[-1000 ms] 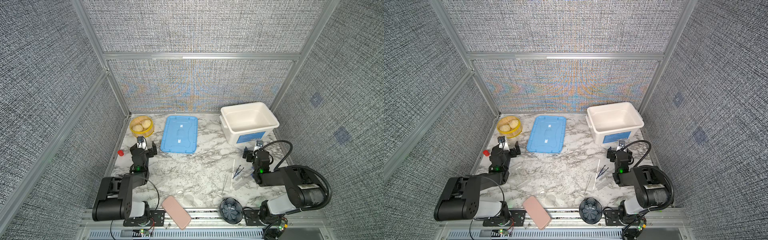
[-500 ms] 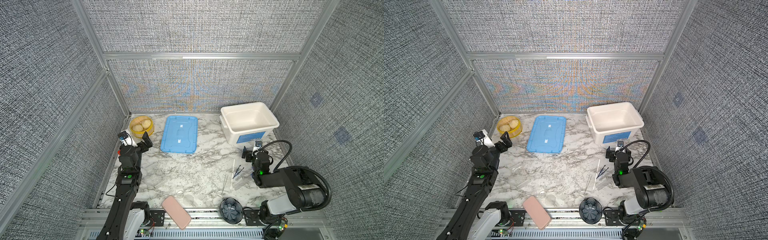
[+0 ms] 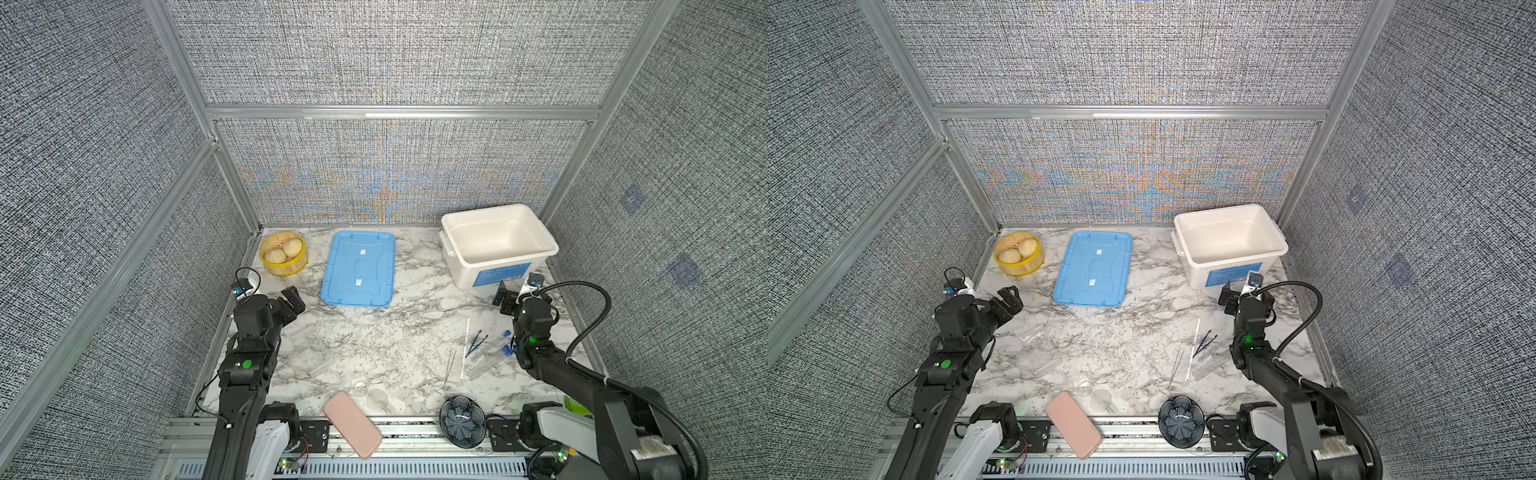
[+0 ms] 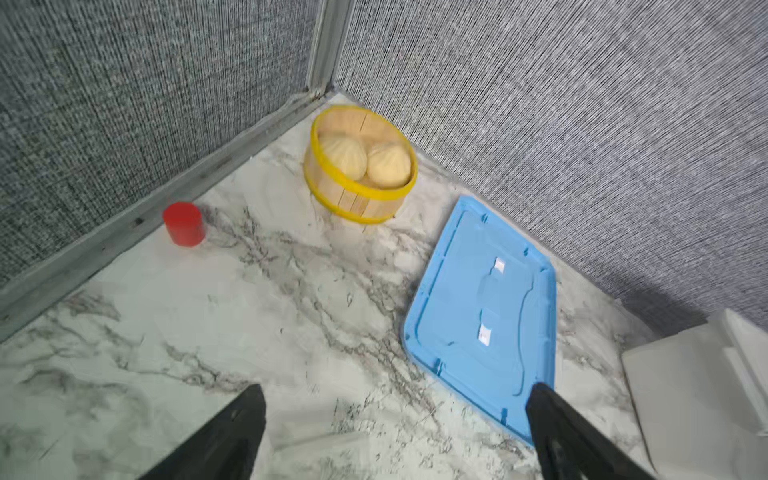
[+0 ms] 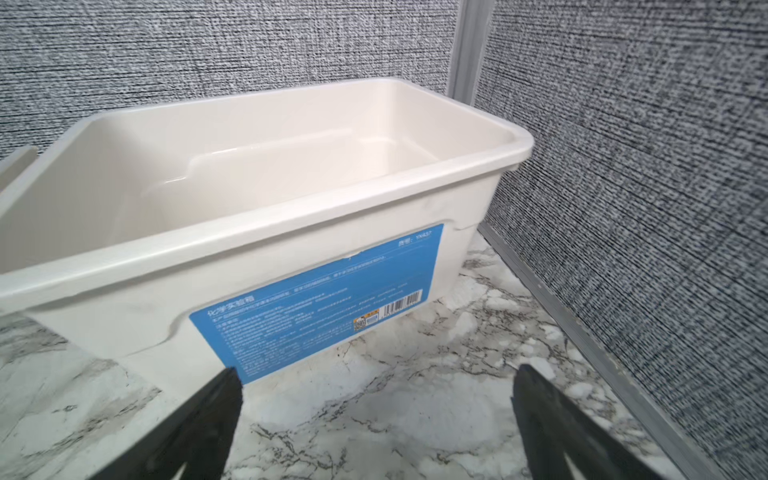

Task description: Organize the chemistry lab equipment

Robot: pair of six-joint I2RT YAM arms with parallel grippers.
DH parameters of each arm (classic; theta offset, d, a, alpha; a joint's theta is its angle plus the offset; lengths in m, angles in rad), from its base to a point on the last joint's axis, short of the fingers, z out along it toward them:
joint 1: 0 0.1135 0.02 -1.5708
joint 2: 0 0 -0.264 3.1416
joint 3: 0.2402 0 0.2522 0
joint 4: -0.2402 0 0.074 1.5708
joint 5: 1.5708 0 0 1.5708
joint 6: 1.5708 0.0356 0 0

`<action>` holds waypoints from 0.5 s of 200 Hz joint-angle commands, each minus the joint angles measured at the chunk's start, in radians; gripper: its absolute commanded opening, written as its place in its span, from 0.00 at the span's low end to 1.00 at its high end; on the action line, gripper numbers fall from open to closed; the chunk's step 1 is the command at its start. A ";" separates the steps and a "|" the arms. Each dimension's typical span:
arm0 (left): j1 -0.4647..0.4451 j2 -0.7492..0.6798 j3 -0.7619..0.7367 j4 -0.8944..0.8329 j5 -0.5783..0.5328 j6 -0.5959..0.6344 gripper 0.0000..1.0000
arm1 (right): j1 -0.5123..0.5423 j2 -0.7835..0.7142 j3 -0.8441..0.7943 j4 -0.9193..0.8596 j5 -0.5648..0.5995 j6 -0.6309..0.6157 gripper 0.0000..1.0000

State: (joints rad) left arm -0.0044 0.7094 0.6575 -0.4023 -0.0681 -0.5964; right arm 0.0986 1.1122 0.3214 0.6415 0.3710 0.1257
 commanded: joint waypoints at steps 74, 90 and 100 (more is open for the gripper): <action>0.000 0.293 0.115 -0.376 0.045 -0.056 0.99 | 0.008 -0.449 0.157 -0.823 -0.133 0.387 0.98; 0.000 0.350 0.150 -0.428 0.072 -0.009 0.99 | 0.049 -0.442 0.174 -0.814 -0.161 0.349 0.97; -0.001 0.384 0.166 -0.444 0.105 0.018 0.99 | 0.081 -0.431 0.196 -0.819 -0.156 0.323 0.97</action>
State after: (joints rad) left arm -0.0040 1.0348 0.7895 -0.7288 -0.0265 -0.6586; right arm 0.1307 0.6712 0.4854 -0.1570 0.3233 0.5156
